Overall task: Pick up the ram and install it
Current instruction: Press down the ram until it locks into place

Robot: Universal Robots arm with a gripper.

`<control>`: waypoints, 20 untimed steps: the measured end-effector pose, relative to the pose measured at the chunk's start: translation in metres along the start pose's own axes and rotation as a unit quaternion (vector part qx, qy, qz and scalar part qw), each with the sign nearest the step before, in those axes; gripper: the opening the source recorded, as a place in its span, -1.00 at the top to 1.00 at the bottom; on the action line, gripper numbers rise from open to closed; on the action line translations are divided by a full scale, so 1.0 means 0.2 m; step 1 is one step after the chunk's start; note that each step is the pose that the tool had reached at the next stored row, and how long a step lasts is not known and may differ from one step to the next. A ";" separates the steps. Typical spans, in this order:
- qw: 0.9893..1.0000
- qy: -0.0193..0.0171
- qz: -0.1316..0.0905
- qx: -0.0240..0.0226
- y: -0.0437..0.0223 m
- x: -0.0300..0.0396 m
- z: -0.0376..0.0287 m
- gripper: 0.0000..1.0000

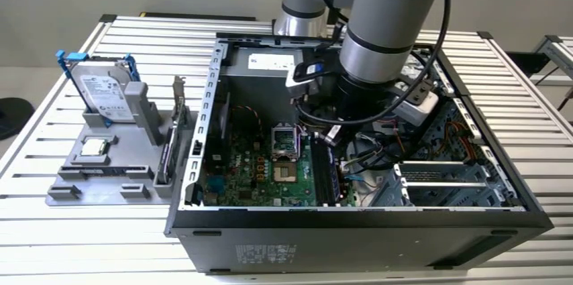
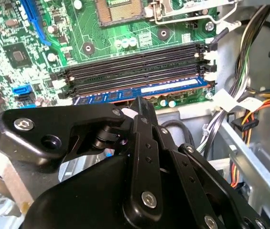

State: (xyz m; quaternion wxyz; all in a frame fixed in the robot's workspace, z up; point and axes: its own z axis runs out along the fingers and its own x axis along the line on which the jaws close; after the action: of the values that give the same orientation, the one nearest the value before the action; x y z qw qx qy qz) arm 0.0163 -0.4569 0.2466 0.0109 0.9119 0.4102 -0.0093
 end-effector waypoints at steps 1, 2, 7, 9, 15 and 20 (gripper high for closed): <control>1.000 0.000 -0.005 0.000 0.000 0.000 0.000 1.00; 1.000 0.000 -0.011 0.000 0.000 0.000 0.000 1.00; 0.999 0.001 -0.040 -0.001 -0.002 0.000 0.000 1.00; 0.999 0.001 -0.052 -0.001 -0.003 0.000 0.000 1.00; 0.996 0.001 -0.088 -0.002 -0.005 0.000 0.001 1.00; 0.993 0.002 -0.117 -0.002 -0.008 0.000 0.002 1.00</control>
State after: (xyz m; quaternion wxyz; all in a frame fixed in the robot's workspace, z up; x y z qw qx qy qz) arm 0.0151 -0.4559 0.2462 0.0111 0.8577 0.5140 -0.0075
